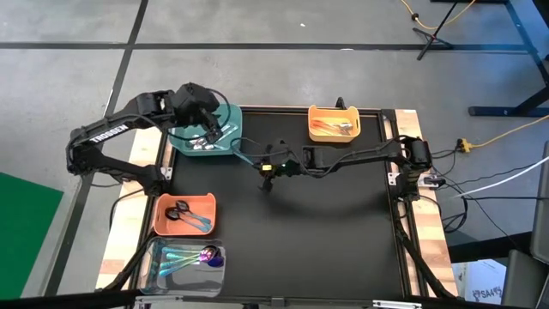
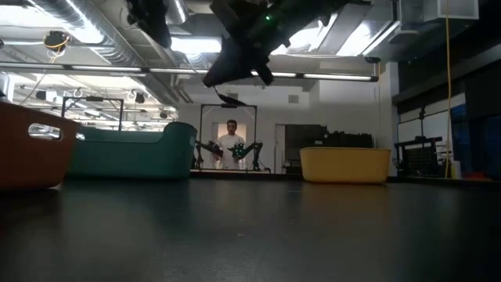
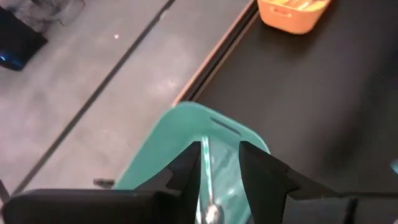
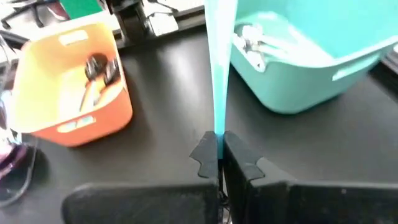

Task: Sort silverware by color (type)
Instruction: Put the light blue spoon into the orange bin

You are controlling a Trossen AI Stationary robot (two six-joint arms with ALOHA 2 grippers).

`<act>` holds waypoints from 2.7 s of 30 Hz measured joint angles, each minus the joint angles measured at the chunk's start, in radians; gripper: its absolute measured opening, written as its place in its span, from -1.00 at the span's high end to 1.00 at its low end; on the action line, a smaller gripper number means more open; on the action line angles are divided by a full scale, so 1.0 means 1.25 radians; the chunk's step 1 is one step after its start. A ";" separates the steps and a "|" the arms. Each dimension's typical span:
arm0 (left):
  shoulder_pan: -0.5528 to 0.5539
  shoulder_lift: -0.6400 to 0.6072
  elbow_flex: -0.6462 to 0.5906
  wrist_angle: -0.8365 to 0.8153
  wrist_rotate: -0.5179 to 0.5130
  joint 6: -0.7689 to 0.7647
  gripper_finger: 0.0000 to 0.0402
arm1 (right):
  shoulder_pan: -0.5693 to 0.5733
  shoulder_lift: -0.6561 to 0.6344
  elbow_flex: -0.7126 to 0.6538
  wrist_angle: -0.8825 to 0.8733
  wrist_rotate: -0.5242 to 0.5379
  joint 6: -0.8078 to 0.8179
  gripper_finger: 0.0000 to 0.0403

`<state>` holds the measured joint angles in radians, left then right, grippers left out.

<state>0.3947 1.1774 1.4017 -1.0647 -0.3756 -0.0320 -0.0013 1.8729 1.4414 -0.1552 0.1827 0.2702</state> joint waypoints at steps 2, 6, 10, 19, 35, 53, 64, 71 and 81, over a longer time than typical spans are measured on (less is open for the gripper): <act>-0.019 -0.002 0.023 -0.055 0.000 -0.029 0.49 | 0.000 0.000 0.000 0.023 0.000 -0.006 1.00; -0.057 -0.026 0.044 -0.139 0.008 -0.124 0.49 | 0.000 0.000 0.000 0.060 0.012 -0.007 1.00; -0.095 -0.064 0.036 -0.166 0.057 -0.245 0.49 | 0.000 0.000 0.000 0.135 0.028 -0.007 1.00; -0.198 -0.092 0.030 -0.107 0.060 -0.387 0.49 | 0.000 0.000 0.000 0.361 0.028 -0.006 1.00; -0.321 -0.076 0.030 0.109 0.043 -0.391 0.49 | 0.001 0.000 0.000 0.521 0.071 0.015 1.00; -0.342 -0.017 0.030 0.197 -0.132 -0.434 0.49 | 0.001 0.000 0.000 0.542 0.075 0.015 1.00; -0.342 0.003 0.030 0.196 -0.152 -0.434 0.49 | 0.001 0.000 0.000 0.543 0.071 0.015 1.00; -0.342 0.021 0.030 0.197 -0.152 -0.433 0.49 | 0.001 0.000 0.000 0.543 0.072 0.011 1.00; -0.342 0.023 0.030 0.195 -0.174 -0.433 0.61 | 0.001 0.000 0.000 0.543 0.072 0.011 1.00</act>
<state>-0.0330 1.2068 1.4387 -0.8204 -0.5930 -0.5732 -0.0006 1.8729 1.4414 0.5232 0.2729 0.2836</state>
